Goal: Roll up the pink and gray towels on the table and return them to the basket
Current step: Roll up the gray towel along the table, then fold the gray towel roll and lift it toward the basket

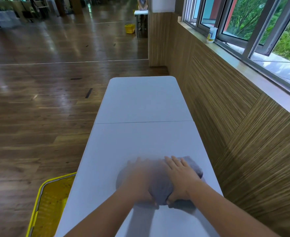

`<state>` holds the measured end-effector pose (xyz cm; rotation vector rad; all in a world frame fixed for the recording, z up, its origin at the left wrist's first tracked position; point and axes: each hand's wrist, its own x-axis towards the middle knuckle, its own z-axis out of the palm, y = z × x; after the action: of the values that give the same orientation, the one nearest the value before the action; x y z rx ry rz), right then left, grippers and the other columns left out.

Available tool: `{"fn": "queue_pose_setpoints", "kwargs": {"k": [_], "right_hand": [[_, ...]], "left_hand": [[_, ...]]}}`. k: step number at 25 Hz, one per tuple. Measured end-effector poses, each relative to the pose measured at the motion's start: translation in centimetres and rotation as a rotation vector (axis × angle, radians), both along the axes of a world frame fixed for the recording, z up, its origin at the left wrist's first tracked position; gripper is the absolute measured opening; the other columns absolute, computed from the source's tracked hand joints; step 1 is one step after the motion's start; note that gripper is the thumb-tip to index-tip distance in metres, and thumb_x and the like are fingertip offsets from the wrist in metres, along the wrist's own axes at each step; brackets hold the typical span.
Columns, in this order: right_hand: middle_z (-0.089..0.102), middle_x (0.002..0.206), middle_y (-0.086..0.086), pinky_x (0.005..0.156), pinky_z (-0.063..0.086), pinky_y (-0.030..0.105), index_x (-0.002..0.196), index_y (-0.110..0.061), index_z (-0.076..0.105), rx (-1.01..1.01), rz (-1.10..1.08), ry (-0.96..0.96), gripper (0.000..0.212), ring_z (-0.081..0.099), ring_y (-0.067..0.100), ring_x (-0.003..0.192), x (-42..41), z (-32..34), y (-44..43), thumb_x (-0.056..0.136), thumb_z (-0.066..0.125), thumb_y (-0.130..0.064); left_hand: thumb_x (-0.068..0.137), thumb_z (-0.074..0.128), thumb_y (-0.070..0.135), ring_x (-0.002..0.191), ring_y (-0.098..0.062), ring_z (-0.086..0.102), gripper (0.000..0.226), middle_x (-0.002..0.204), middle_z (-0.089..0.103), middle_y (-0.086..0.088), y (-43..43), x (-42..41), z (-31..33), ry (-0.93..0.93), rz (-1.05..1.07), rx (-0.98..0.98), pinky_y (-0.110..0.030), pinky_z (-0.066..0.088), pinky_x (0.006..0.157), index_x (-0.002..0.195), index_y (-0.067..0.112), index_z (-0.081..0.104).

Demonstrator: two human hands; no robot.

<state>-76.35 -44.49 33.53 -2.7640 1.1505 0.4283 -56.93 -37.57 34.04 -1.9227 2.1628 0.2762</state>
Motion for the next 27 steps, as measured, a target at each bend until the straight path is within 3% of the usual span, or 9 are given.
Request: {"fn": "queue_pose_setpoints", "kwargs": {"k": [3,6,8,11,17,22,27], "right_hand": [[0.025,0.154,0.0,0.119,0.016,0.055,0.154,-0.029,-0.012,0.046,-0.036,-0.082,0.143,0.019,0.029,0.144,0.2,-0.3,0.1,0.048,0.068,-0.081],[0.025,0.152,-0.003,0.116,0.021,0.062,0.149,-0.031,0.01,0.072,-0.08,-0.096,0.129,0.016,0.033,0.145,0.3,-0.4,-0.3,0.046,0.071,-0.078],[0.024,0.154,-0.007,0.11,0.032,0.062,0.143,-0.036,0.019,0.126,-0.121,-0.121,0.118,0.019,0.031,0.144,0.3,-0.3,-0.6,0.045,0.071,-0.076],[0.044,0.134,-0.011,0.096,0.047,0.044,0.135,-0.038,0.028,0.155,-0.132,-0.154,0.102,0.044,0.022,0.118,0.2,0.0,-0.4,0.049,0.072,-0.071],[0.053,0.123,-0.009,0.081,0.047,0.043,0.136,-0.04,0.028,0.079,-0.098,-0.156,0.085,0.049,0.021,0.101,0.6,2.6,0.1,0.062,0.064,-0.059],[0.051,0.126,-0.011,0.081,0.05,0.047,0.14,-0.042,0.023,0.005,-0.049,-0.204,0.094,0.049,0.021,0.103,4.0,10.1,-0.5,0.059,0.066,-0.066],[0.05,0.129,-0.014,0.081,0.051,0.046,0.141,-0.045,0.024,-0.085,0.116,-0.301,0.097,0.048,0.019,0.104,13.1,18.0,3.3,0.057,0.067,-0.069]], "left_hand": [[0.041,0.066,0.091,0.15,-0.035,-0.002,0.151,0.165,-0.003,0.003,0.4,1.0,-0.1,0.038,-0.029,0.009,-0.065,0.012,0.114,0.152,0.032,-0.017],[0.039,0.069,0.084,0.141,-0.038,0.017,0.144,0.165,-0.008,0.002,0.3,1.7,0.5,0.041,0.013,0.024,-0.063,0.027,0.105,0.147,0.048,-0.02],[0.042,0.069,0.079,0.132,-0.036,0.027,0.136,0.162,0.005,-0.001,0.1,1.3,0.5,0.029,0.036,0.016,-0.058,0.031,0.101,0.146,0.051,-0.016],[0.052,0.065,0.072,0.12,-0.03,0.034,0.119,0.142,0.031,0.002,0.5,0.8,0.4,0.034,0.073,-0.023,-0.052,0.034,0.095,0.147,0.049,-0.003],[0.062,0.058,0.064,0.113,-0.025,0.038,0.088,0.132,0.038,0.008,1.1,0.9,2.4,0.108,0.174,-0.103,-0.046,0.037,0.088,0.139,0.043,0.021],[0.063,0.056,0.063,0.112,-0.026,0.038,0.088,0.131,0.038,0.008,2.2,4.1,9.4,0.105,0.21,-0.258,-0.049,0.037,0.088,0.141,0.044,0.019],[0.062,0.059,0.066,0.112,-0.026,0.039,0.094,0.132,0.038,0.008,8.6,12.1,16.8,0.007,0.313,-0.414,-0.049,0.039,0.087,0.143,0.044,0.017]]}}
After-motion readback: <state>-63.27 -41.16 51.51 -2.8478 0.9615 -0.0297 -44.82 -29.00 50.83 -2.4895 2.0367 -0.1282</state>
